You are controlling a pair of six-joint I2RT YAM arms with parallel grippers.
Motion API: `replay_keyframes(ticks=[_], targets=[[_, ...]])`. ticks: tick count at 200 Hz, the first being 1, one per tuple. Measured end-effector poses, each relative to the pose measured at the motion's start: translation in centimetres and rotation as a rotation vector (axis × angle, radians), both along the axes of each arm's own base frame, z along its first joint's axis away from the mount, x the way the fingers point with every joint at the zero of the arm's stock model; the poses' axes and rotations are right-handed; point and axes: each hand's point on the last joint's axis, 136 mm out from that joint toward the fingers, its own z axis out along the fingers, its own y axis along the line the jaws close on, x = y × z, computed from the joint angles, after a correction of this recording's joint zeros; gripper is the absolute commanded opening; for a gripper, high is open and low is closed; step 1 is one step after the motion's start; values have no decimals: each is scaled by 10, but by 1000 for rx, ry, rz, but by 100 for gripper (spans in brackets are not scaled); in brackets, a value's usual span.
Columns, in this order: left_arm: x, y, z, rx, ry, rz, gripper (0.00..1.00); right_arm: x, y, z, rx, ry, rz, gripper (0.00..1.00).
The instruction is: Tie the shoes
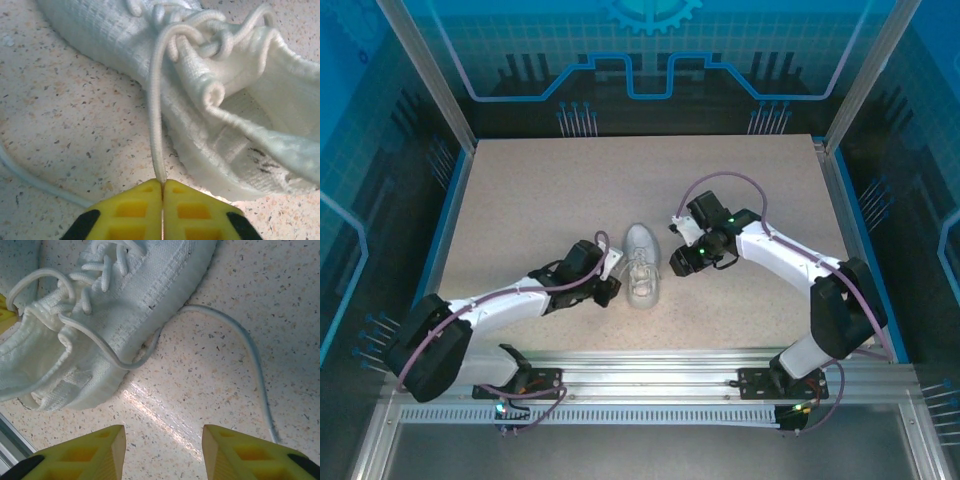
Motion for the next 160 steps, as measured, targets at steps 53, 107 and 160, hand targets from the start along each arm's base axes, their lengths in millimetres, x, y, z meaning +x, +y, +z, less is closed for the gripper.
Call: replay_keyframes(ticks=[53, 107, 160], targets=[[6, -4, 6, -45, -22, -3, 13, -1, 6, 3, 19, 6, -7, 44], [7, -7, -1, -56, 4, -6, 31, -1, 9, 6, 27, 2, -1, 44], [2, -8, -4, -78, 40, 6, 27, -1, 9, 6, 27, 1, -1, 44]])
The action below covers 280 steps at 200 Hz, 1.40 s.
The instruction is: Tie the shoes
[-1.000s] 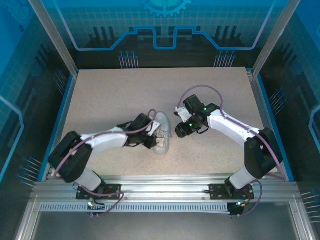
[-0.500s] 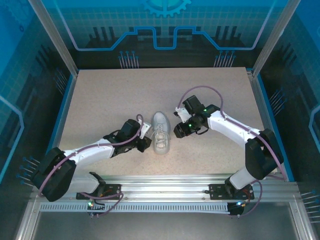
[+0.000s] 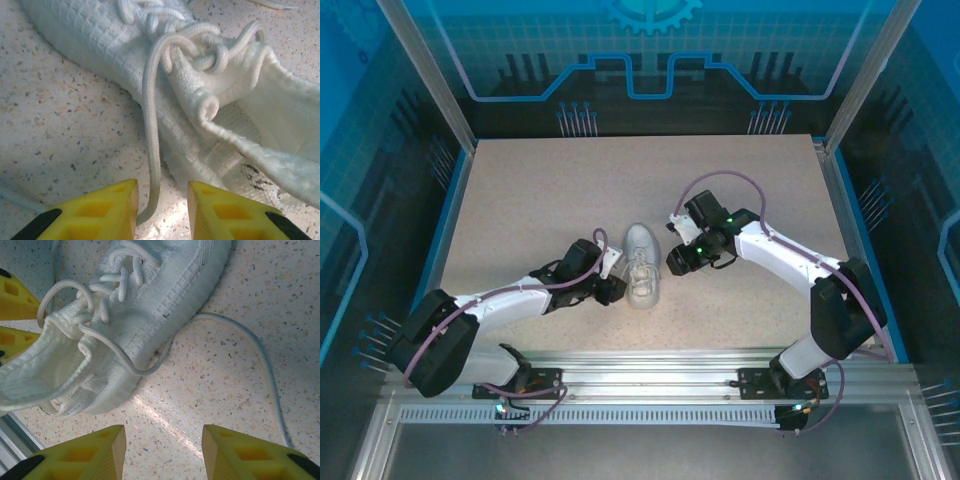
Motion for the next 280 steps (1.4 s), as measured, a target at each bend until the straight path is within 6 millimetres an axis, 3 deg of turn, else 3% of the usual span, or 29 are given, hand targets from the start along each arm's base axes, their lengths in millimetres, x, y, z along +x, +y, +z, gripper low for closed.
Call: replay_keyframes(ticks=[19, 39, 72, 91, 123, 143, 230, 280], targets=[[-1, 1, -7, 7, 25, 8, 19, 1, 0, 0, 2, -3, 0, 44], [-4, 2, -20, 30, 68, 10, 0, 2, 1, 1, 5, -8, 0, 44], [-6, 4, -21, 42, 77, 12, 0, 4, 3, 2, 15, -20, 1, 43], [-4, 5, -3, 27, 23, 9, 0, 5, 4, 2, 25, -25, 2, 43], [9, -2, 56, -54, -165, -19, 0, 2, 1, 0, 55, -16, -12, 43], [18, -9, 76, -74, -222, -44, 0, 5, 1, 2, 80, -16, -28, 43], [35, -44, 104, -138, -259, -207, 0, 2, 12, -5, 178, -33, -12, 40], [42, -45, 103, -183, -230, -227, 0, 21, 32, 8, 293, -165, 23, 40]])
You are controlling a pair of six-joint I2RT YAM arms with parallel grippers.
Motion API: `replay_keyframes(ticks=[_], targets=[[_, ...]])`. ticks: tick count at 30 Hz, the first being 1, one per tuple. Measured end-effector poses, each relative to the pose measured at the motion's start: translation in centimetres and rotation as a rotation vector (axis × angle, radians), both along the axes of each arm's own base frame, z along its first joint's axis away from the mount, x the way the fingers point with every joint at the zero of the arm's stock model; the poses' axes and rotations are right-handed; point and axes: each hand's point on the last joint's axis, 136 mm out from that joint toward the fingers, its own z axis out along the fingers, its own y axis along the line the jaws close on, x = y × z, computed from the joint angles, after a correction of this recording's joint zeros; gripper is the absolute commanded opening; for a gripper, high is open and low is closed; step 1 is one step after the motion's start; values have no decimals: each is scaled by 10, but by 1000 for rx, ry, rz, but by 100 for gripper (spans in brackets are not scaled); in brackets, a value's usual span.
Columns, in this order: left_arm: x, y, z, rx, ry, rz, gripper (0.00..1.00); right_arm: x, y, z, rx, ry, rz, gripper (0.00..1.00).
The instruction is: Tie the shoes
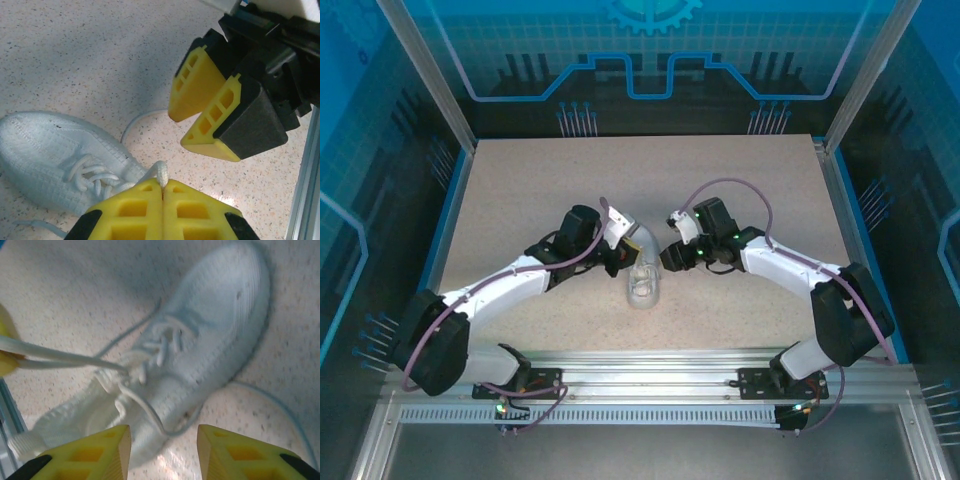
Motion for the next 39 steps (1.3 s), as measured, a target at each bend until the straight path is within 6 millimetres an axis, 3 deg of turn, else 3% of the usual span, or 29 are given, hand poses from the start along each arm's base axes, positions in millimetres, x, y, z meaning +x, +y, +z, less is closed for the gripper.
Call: replay_keyframes(ticks=[4, 10, 16, 21, 24, 29, 34, 39], targets=[[6, 2, -1, -39, 28, -2, 0, 4, 15, 10, 55, -98, 52, 43], [15, 5, -1, -106, 92, 20, 0, -11, 29, 0, 87, -177, 145, 45], [18, 0, 4, -164, 112, 16, 0, -11, 42, 7, 113, -253, 187, 49], [19, -4, 2, -190, 139, 13, 0, -9, 56, 1, 118, -264, 213, 49], [21, -5, 3, -203, 147, 18, 0, -7, 64, -3, 119, -260, 227, 40], [22, -5, 6, -219, 150, 25, 0, -6, 73, -2, 137, -273, 231, 2], [24, -2, 4, -224, 149, 34, 0, -3, 73, -1, 136, -289, 225, 0], [23, 6, -3, -222, 156, 53, 24, -3, 73, -2, 128, -298, 229, 0]])
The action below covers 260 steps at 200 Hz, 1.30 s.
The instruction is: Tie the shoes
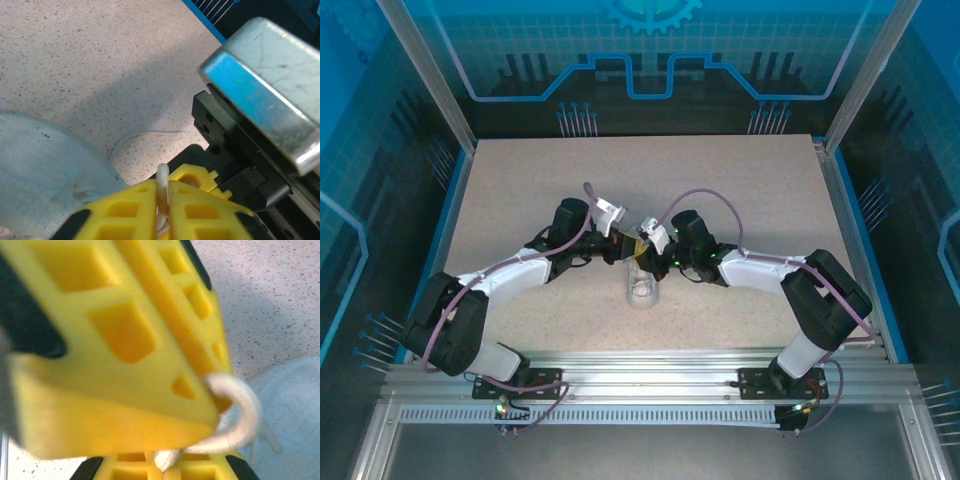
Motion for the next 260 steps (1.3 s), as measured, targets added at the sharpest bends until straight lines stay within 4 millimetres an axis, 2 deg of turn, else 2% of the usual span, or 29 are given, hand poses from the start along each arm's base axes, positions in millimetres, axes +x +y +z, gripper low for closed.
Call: replay_keyframes(ticks=[13, 75, 106, 145, 165, 216, 238, 247, 260], targets=[[-1, 2, -1, -3, 5, 8, 32, -1, 1, 0, -2, -5, 6, 0], [-9, 19, 2, -63, -45, 61, 42, 0, 0, -1, -16, -26, 14, 0], [-7, 19, 9, -100, -62, 73, 44, -1, 0, -1, -18, -33, 19, 0], [-9, 6, 14, -124, -95, 37, 43, -4, 1, -3, -28, -36, 29, 0], [-10, 2, 10, -123, -89, 26, 40, -6, 1, -5, -37, -32, 37, 0], [-10, -5, -4, -118, -56, 10, 22, -8, 0, -8, -50, -25, 42, 0], [-10, -6, -4, -123, -51, 9, 0, -8, 0, -8, -50, -26, 42, 0], [-10, -7, -3, -125, -60, 5, 0, -8, 0, -8, -51, -26, 42, 0], [-10, -8, -2, -130, -58, 4, 0, -8, 0, -8, -51, -29, 44, 21]])
